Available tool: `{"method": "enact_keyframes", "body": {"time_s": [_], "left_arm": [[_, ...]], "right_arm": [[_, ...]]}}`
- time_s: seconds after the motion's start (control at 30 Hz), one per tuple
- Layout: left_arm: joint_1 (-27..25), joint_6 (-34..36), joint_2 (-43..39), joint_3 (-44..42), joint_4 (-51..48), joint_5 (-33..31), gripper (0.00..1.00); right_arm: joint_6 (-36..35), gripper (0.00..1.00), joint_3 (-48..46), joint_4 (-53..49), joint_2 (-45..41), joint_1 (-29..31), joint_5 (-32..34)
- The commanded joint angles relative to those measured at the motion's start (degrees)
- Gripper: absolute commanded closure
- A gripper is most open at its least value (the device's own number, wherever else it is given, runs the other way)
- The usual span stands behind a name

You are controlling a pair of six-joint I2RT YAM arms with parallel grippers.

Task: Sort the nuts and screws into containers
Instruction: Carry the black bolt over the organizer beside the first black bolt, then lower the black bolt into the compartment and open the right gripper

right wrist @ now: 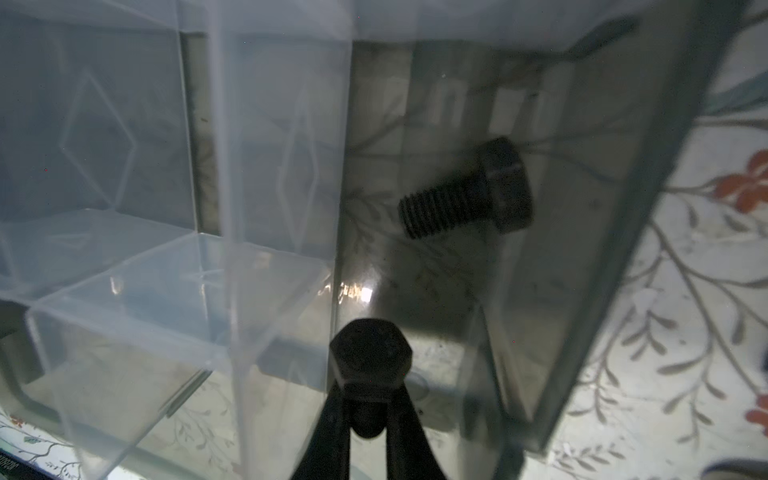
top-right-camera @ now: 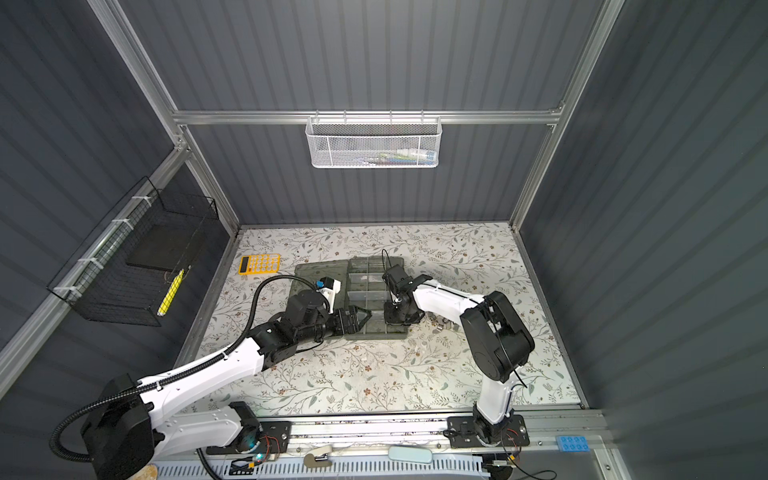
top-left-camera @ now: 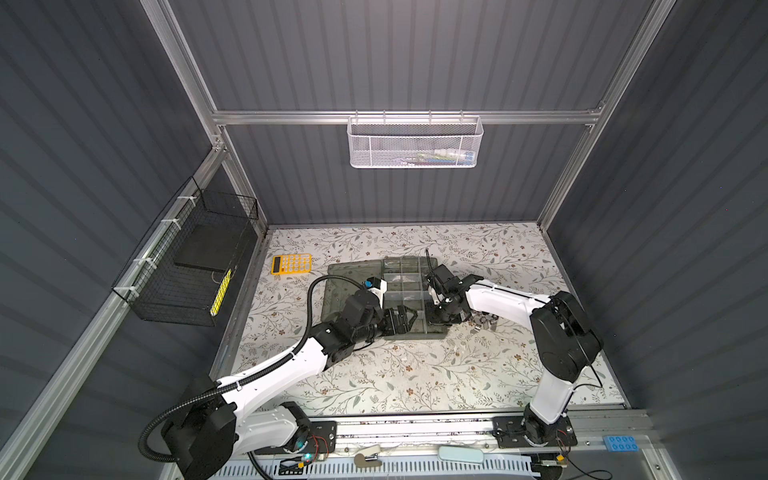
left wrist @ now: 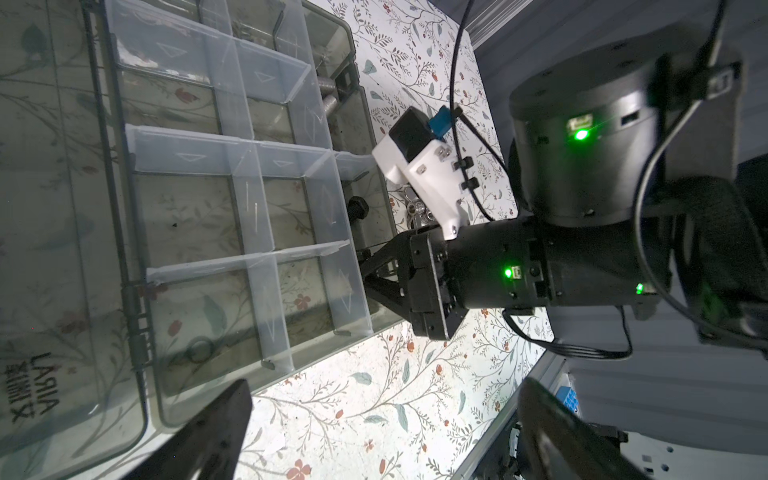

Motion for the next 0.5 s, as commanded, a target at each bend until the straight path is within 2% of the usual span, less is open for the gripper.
{"method": "enact_keyframes", "body": {"time_s": [0.0, 0.47], "left_arm": [[0.3, -0.2, 0.3, 0.0, 0.7, 0.4, 0.00], [0.3, -0.2, 1.1, 0.7, 0.7, 0.4, 0.00]], "right_arm": [[0.1, 0.91, -0.2, 0.1, 0.6, 0.2, 1.2], [-0.2, 0.79, 0.4, 0.1, 0.8, 0.2, 1.5]]}}
